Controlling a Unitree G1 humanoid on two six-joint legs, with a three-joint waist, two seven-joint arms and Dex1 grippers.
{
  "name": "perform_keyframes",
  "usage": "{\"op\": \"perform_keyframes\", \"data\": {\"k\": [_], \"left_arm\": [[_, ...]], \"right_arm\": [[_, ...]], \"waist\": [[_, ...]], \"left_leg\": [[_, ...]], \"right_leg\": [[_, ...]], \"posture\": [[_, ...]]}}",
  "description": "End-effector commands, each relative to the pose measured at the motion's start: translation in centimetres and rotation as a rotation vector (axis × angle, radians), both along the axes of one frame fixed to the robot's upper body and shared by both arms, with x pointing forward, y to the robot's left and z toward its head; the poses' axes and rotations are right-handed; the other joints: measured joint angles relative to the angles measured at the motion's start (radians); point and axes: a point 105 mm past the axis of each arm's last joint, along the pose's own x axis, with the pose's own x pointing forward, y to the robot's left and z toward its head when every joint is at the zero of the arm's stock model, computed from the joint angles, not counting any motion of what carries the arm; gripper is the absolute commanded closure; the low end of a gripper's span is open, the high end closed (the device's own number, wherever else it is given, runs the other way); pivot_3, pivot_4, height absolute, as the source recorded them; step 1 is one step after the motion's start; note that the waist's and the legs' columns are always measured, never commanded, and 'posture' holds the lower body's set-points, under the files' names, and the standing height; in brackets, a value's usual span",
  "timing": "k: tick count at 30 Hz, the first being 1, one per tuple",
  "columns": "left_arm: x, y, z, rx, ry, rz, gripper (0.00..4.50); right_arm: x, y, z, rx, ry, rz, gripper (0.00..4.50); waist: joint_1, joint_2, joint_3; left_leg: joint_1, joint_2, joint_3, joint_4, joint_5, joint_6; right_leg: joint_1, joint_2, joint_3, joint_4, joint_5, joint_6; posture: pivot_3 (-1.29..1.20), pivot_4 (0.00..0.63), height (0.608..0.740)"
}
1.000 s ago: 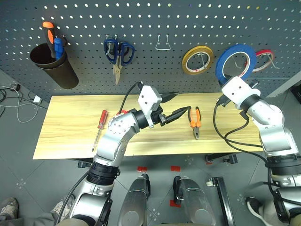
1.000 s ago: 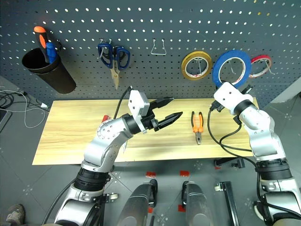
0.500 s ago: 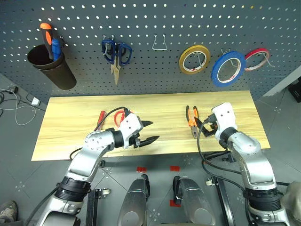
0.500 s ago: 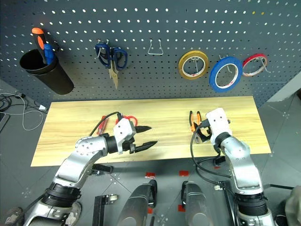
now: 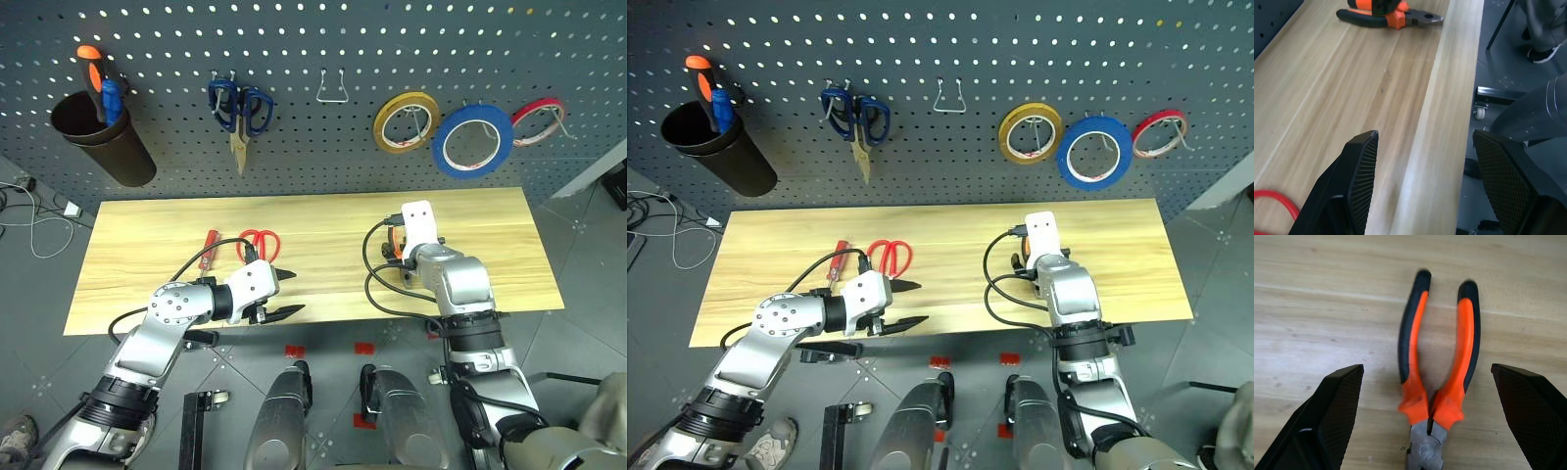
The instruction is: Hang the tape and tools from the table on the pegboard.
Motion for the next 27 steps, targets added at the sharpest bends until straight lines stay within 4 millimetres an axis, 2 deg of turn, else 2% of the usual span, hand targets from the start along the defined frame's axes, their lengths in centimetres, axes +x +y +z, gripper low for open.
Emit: {"op": "perform_keyframes", "data": {"k": [1,8,11,15,17,21,27], "left_arm": [[-0.1,-0.5,0.4,-0.008,-0.015,-0.024,1.27],[0.1,-0.8,0.5,-0.019,-0.018,-0.023,1.27],[0.3,-0.9,0.7,-0.036,-0.032,-0.011,1.27],[0.6,-0.6,1.1,-0.096,-0.032,0.025,1.27],[0.6,-0.3,1.3,-0.132,-0.021,0.051,1.27],[0.5,0.7,2.1,-0.222,-0.008,0.12,1.27],[0.0,2.5,5.5,-0.388,-0.04,0.264,1.27]], "right_arm": [[0.8,-0.1,-0.4,0.03,0.021,-0.022,0.04],[0.9,0.2,-2.6,0.086,0.129,-0.025,0.04],[1.1,0.0,-2.9,0.067,0.124,-0.013,0.61],[1.4,-0.1,-2.1,0.038,0.069,0.019,1.92],[1.3,0.2,-1.4,0.02,0.024,0.049,2.01],[0.1,2.2,2.5,0.017,-0.166,0.177,2.01],[-5.6,7.8,11.4,0.114,-0.537,0.339,2.01]], "waist": [[-0.007,0.0,0.0],[-0.01,0.0,0.0],[-0.011,0.0,0.0],[-0.011,0.0,0.0],[-0.011,0.0,0.0],[-0.012,0.0,0.0],[-0.016,0.0,0.0]], "left_leg": [[0.0,0.0,0.0,0.0,0.0,0.0],[0.0,0.0,0.0,0.0,0.0,0.001],[0.001,0.0,0.0,0.001,0.0,0.001],[0.001,0.0,0.0,0.001,0.0,0.001],[0.001,0.0,0.0,0.001,0.0,0.001],[0.001,0.0,0.001,0.0,0.0,0.001],[-0.003,0.002,0.0,0.001,0.0,0.0]], "right_leg": [[0.0,0.0,0.0,0.0,0.0,0.0],[0.0,0.0,0.0,0.002,0.0,0.0],[0.001,0.0,0.0,0.002,0.0,0.0],[0.001,0.0,0.0,0.002,0.0,0.0],[0.001,0.0,0.0,0.002,0.0,0.0],[0.0,0.0,0.001,0.002,0.0,0.0],[-0.004,0.001,0.0,0.002,0.0,0.0]], "posture": [[0.0,0.371,0.74],[0.0,0.37,0.74],[0.0,0.366,0.74],[-0.01,0.361,0.74],[-0.01,0.361,0.74],[-0.01,0.354,0.74],[0.0,0.351,0.74]]}}
